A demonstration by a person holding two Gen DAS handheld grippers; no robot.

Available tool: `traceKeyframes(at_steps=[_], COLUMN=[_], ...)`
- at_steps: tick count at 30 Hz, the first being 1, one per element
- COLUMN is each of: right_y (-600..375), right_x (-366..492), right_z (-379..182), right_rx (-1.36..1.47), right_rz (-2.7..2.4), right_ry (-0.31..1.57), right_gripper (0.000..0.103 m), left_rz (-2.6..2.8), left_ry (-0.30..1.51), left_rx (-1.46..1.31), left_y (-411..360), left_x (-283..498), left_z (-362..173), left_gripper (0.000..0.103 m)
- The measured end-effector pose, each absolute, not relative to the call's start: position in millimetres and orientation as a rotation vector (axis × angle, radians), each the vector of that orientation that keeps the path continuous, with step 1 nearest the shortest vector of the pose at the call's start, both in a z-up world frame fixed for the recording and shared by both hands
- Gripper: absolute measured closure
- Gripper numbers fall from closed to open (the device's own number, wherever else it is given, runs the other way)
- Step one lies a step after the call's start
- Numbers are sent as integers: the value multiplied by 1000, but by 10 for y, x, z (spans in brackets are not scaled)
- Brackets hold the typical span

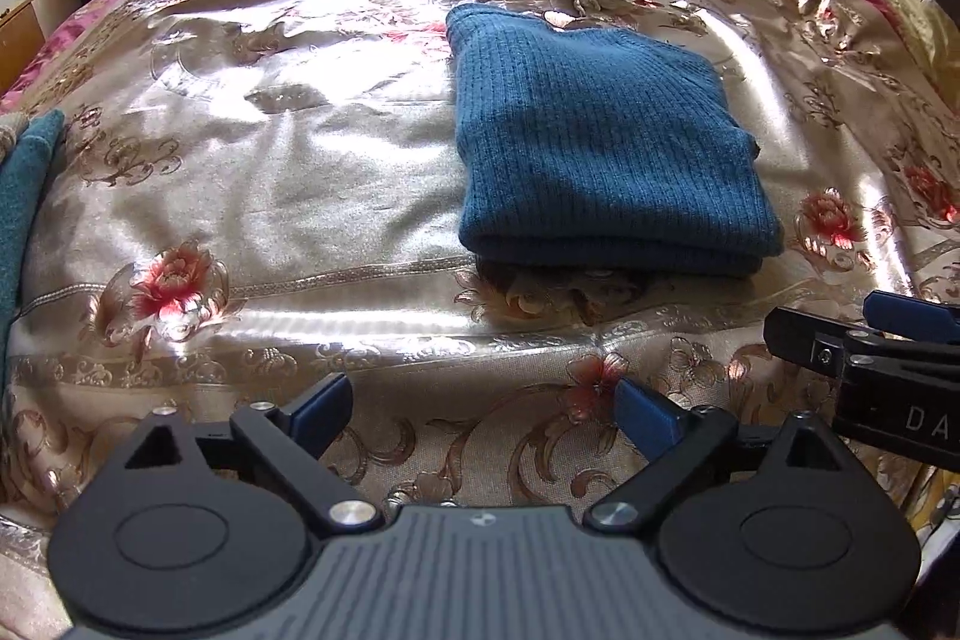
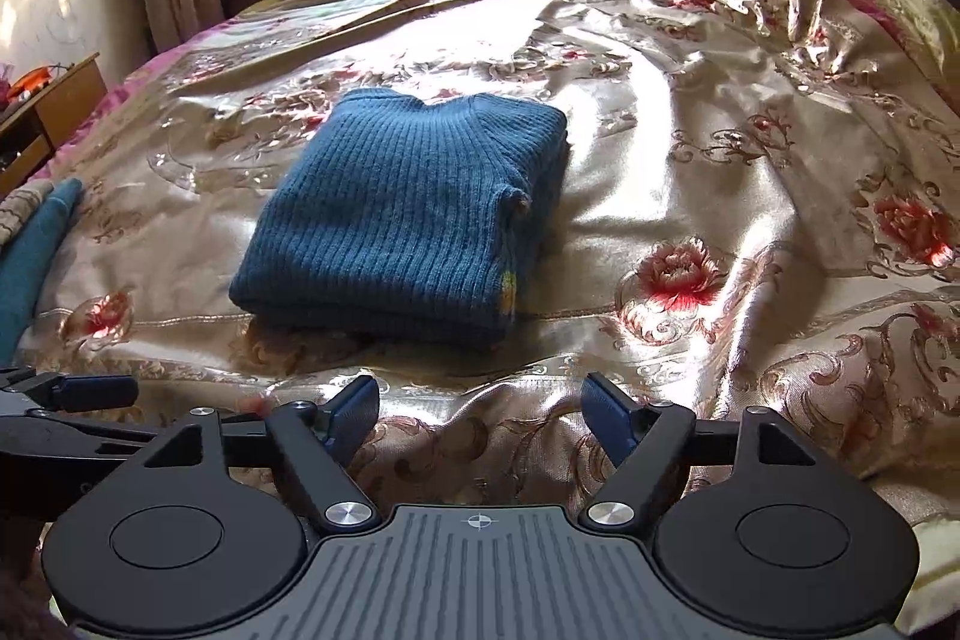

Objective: Fold small clothes

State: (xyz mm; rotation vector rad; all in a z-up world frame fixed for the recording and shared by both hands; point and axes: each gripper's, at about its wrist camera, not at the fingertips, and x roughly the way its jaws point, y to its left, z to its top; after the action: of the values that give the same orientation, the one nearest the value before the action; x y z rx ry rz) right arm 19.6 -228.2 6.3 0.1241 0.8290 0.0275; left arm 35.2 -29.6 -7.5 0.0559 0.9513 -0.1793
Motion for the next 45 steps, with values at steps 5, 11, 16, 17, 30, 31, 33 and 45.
traceKeyframes(at_steps=[5,11,16,17,30,31,33,45], right_y=[-2275,-2291,-2289,-2285,-2280,-2276,-2268,-2257], right_x=[165,140,124,118,104,103,98,93], right_z=[65,63,66,68,30,28,30,22], right_rx=[122,126,127,127,112,111,110,113], right_rz=[21,15,18,20,-1,0,1,3], right_ry=[830,836,841,843,872,873,874,887], right_gripper=[24,24,24,24,21,21,21,21], left_rz=[-179,-177,-174,-173,-173,-172,-167,-158], left_ry=[968,979,993,995,1003,1003,1003,1015], left_rx=[43,26,9,5,-13,-14,-12,-8], left_y=[-291,-281,-259,-253,-230,-231,-231,-224], left_x=[338,329,332,331,297,292,286,291], left_z=[-75,-56,-54,-50,-19,-12,-6,-12], left_gripper=[4,4,4,4,4,4,4,4])
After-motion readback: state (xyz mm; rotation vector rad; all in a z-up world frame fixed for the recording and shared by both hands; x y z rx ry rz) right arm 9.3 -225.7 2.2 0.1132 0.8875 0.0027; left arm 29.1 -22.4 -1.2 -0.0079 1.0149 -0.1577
